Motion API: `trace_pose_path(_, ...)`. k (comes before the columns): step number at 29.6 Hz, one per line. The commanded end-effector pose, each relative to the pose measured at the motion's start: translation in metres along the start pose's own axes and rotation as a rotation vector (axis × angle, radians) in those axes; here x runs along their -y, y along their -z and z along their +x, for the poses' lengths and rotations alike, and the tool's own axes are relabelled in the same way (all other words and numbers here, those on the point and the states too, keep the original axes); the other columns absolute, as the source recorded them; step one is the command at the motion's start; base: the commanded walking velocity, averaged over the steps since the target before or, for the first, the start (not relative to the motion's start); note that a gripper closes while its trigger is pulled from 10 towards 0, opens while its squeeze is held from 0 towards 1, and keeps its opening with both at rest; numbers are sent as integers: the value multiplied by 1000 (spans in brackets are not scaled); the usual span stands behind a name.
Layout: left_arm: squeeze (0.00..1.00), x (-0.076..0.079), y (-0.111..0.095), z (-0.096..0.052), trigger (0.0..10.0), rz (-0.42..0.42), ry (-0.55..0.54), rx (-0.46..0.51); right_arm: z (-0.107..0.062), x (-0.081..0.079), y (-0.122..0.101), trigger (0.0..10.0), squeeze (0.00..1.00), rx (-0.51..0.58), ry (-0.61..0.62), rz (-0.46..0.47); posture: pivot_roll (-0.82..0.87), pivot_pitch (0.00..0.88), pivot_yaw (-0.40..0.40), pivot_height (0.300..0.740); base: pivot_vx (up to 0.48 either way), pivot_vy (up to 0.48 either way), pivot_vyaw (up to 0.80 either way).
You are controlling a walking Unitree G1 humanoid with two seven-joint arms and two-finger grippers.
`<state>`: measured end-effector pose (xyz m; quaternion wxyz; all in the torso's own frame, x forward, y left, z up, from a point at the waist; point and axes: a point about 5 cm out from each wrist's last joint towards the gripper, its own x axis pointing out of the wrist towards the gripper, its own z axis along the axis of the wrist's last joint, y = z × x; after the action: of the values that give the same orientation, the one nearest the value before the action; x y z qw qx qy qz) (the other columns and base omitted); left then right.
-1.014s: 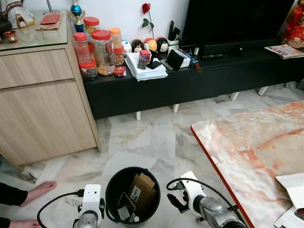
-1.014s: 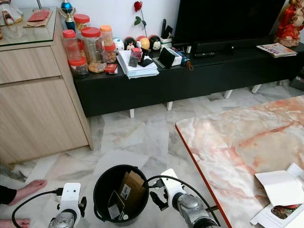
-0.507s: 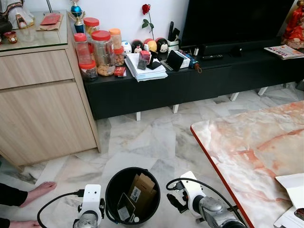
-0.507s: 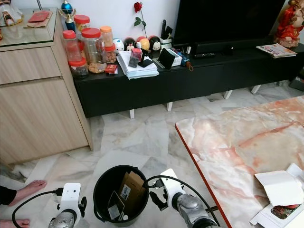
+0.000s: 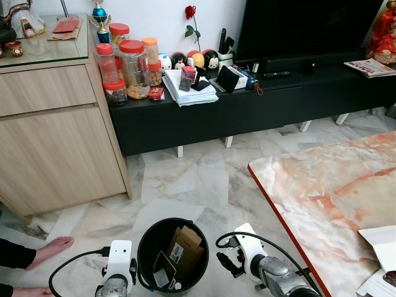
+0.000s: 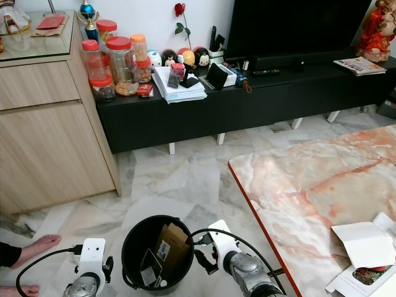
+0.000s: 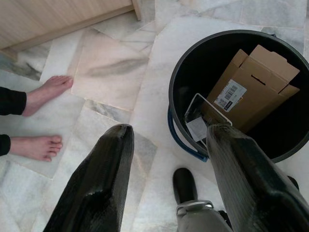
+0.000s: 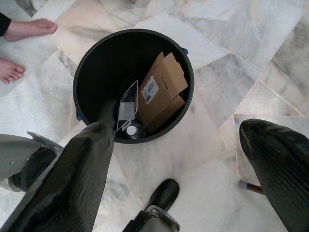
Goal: Picking trash to rubbish bin
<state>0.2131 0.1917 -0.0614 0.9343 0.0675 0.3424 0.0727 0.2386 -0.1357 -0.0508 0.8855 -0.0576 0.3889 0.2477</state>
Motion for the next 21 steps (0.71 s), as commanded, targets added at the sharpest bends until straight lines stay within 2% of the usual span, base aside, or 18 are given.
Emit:
trace_pose_path(1, 0, 1, 3, -1, 10000, -3, 6, -17, -1, 2, 0, 10000, 0, 2, 10, 16, -38, 0, -69, 740, 0, 0, 0)
trace_pose_path(21, 0, 2, 2, 0, 10000, -15, 1, -14, -1, 4, -2, 10000, 0, 6, 13, 18, -33, 14, -76, 740, 0, 0, 0)
